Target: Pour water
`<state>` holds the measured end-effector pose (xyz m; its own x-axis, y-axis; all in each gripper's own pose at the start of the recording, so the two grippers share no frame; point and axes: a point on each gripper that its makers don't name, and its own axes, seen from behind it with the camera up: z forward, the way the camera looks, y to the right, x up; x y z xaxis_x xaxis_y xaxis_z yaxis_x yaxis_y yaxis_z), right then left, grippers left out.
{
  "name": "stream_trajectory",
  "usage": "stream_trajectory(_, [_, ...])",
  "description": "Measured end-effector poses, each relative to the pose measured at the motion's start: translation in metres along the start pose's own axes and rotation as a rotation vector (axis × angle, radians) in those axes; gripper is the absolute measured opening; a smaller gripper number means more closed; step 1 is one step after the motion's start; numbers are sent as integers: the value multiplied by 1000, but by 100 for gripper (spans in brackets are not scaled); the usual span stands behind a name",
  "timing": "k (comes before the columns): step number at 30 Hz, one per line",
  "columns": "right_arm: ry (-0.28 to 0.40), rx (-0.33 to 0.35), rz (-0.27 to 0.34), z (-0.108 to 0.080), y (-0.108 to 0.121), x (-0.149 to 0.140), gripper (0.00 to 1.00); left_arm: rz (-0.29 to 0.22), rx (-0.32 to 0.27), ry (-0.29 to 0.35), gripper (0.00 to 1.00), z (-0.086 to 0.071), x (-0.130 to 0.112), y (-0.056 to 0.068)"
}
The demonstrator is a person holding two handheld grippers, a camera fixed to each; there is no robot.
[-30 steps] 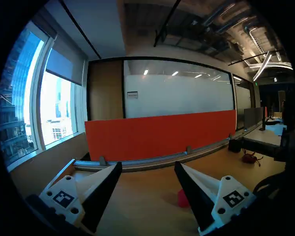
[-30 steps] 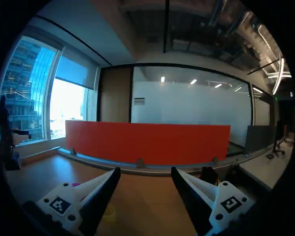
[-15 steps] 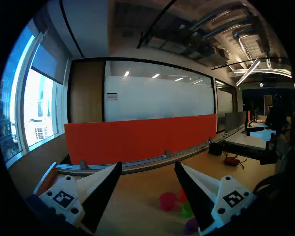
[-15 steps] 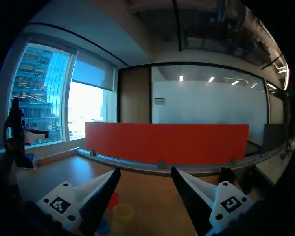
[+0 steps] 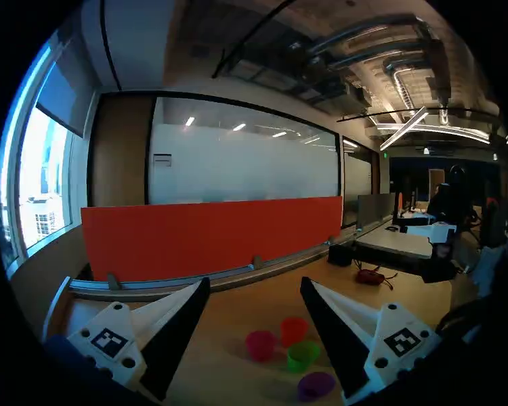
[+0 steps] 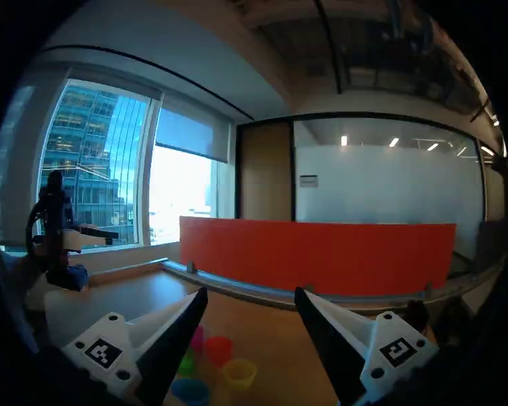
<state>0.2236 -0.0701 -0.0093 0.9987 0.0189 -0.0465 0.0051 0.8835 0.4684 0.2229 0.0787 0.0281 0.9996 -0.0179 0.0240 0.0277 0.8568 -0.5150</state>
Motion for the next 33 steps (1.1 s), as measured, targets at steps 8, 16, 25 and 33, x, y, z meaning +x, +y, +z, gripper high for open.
stream_trajectory(8, [-49,74,-48,5,-20,-13,99,5,-36,-31,99,5,-14,5])
stream_trajectory(16, [-120,137,-57,10,-33,-41,100,9,-82,-68,99,13,-37,12])
stream_trajectory(25, [-182,201,-78,10,-44,-69,100,26,-115,-113,99,22,-60,16])
stream_trajectory(33, [-230,243,-75,9,-51,-93,100,48,-151,-167,99,30,-86,23])
